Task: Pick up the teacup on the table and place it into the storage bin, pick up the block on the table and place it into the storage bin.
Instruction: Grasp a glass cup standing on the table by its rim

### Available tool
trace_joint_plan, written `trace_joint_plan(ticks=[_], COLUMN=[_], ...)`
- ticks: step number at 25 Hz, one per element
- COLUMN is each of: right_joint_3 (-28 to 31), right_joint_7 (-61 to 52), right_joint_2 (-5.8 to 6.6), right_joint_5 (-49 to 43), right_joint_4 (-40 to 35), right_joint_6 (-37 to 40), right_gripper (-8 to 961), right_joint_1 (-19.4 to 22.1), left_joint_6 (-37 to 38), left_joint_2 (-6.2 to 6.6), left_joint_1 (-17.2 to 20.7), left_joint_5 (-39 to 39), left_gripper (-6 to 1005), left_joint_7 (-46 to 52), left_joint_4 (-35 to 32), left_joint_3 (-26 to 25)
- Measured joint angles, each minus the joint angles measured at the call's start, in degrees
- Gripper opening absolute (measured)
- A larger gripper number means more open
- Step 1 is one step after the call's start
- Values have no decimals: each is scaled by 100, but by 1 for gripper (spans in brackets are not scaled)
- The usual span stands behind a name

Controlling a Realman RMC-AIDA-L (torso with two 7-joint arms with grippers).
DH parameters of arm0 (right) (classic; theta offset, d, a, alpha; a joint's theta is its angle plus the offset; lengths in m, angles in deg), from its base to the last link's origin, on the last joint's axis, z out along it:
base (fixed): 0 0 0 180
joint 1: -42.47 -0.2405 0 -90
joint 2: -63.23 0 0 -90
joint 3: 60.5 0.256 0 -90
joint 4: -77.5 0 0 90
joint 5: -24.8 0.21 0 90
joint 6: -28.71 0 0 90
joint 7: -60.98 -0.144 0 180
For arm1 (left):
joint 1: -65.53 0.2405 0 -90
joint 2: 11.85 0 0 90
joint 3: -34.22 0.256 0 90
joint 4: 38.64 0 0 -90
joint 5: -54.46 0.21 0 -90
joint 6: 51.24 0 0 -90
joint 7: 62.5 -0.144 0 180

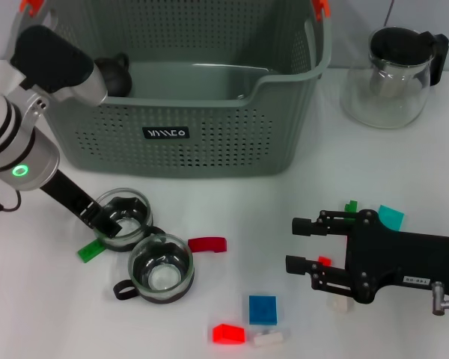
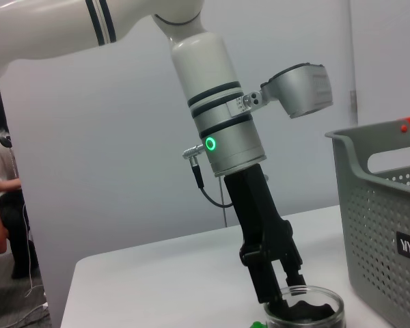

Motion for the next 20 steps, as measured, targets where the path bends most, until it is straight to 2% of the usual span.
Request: trace_joint_plan(ticks=[14, 20], right_joint_3=[-4, 0], right_joint_7=[-71, -70], right_joint_2=[6, 9], right_joint_5=[0, 0], right_joint_4=[0, 0], right_joint_6=[9, 10], right_gripper=[564, 565], right_joint_1=[-23, -19], left_joint_6=[540, 445], left_joint_2=[1, -17], left_joint_1=[88, -115], left_joint_5=[0, 0], left_gripper=[673, 665], left_joint_7=[-11, 61], left_joint_4=[-177, -113], left_joint_3=[9, 10])
